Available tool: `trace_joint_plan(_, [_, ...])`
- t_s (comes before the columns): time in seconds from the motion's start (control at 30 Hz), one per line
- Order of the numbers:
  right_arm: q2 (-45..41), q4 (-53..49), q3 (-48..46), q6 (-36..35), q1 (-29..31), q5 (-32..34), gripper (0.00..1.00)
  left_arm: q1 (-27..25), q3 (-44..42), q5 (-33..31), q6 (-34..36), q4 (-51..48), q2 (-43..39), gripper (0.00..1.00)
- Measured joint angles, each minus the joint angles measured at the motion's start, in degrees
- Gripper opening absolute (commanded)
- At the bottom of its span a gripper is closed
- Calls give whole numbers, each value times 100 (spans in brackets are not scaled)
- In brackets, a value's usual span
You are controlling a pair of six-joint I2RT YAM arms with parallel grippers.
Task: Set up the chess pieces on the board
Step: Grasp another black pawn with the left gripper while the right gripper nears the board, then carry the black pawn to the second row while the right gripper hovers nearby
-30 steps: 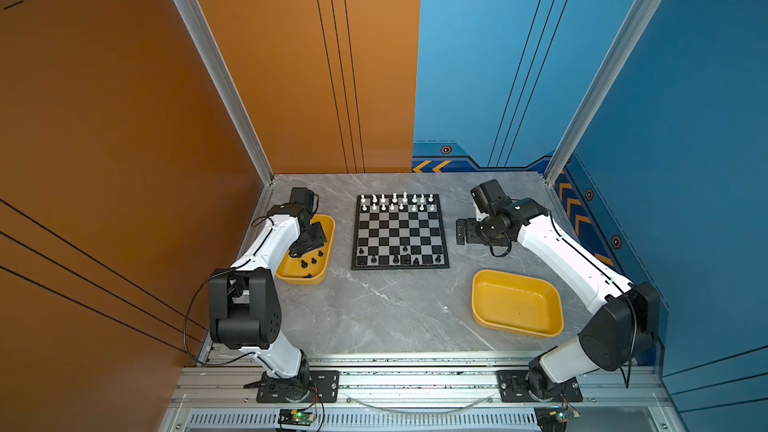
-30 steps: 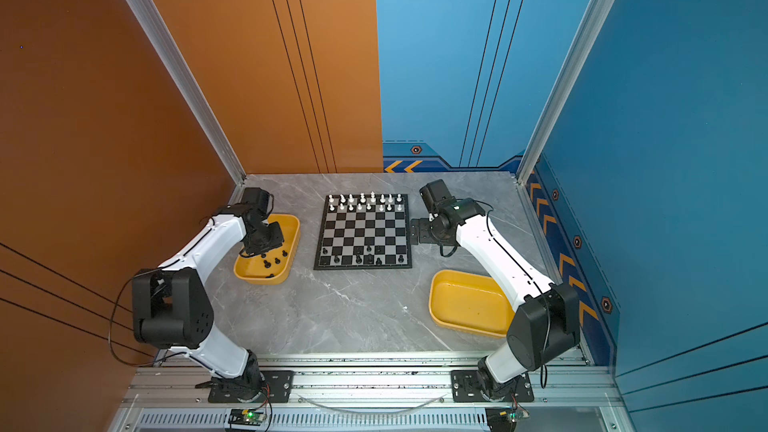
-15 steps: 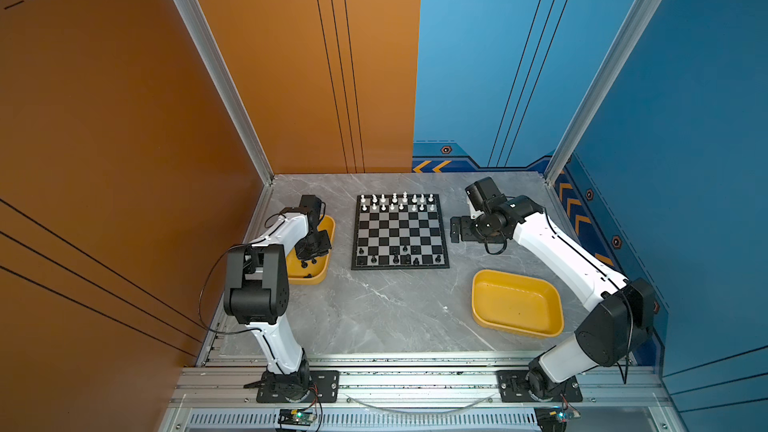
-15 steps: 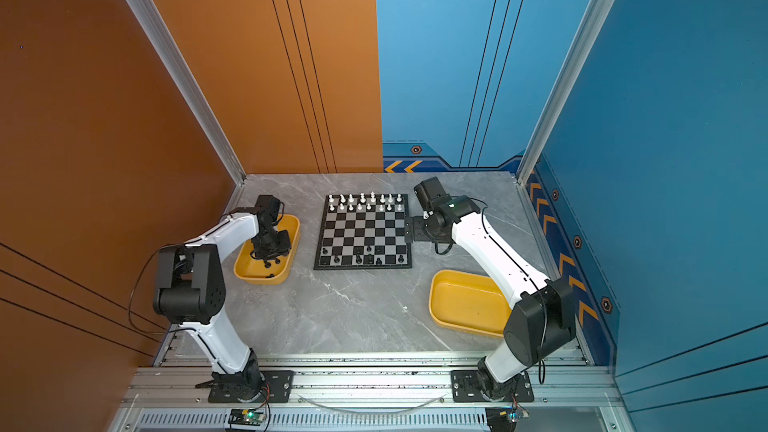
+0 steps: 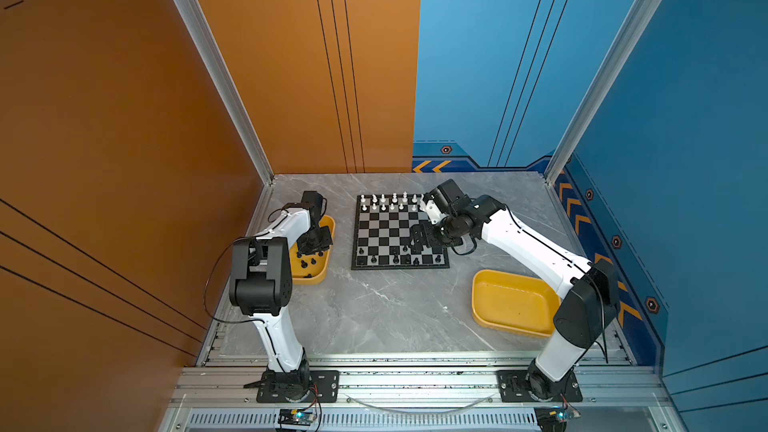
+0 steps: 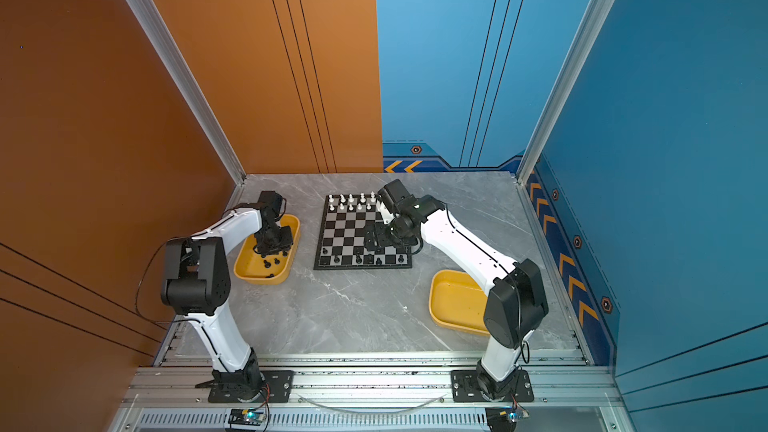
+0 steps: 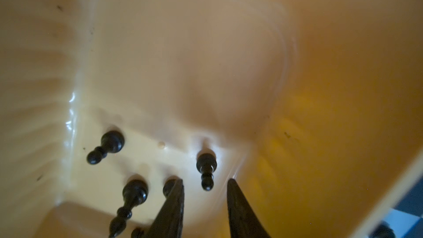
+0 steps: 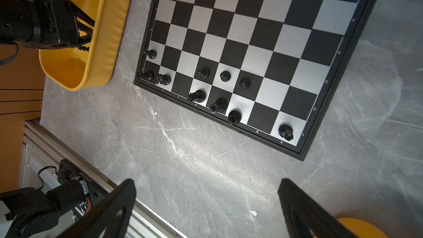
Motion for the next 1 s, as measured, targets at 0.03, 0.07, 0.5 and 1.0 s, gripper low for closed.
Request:
trace_joint_plan(0.03, [31,-2,42,-7,-2,0,100,0,7,0,15,2,37,30])
trace_joint_plan(0.07, [50,0,83,-7,-2,0,100,0,11,0,28,2,66,28])
trace_joint_plan(0.5, [129,-4,304,-9,-7,7,100,48,105,50,133,37,186,8])
trace_joint_plan(1.0, [188,-55,348,-120,-116,31,100,61,125,70,142,31,197,7])
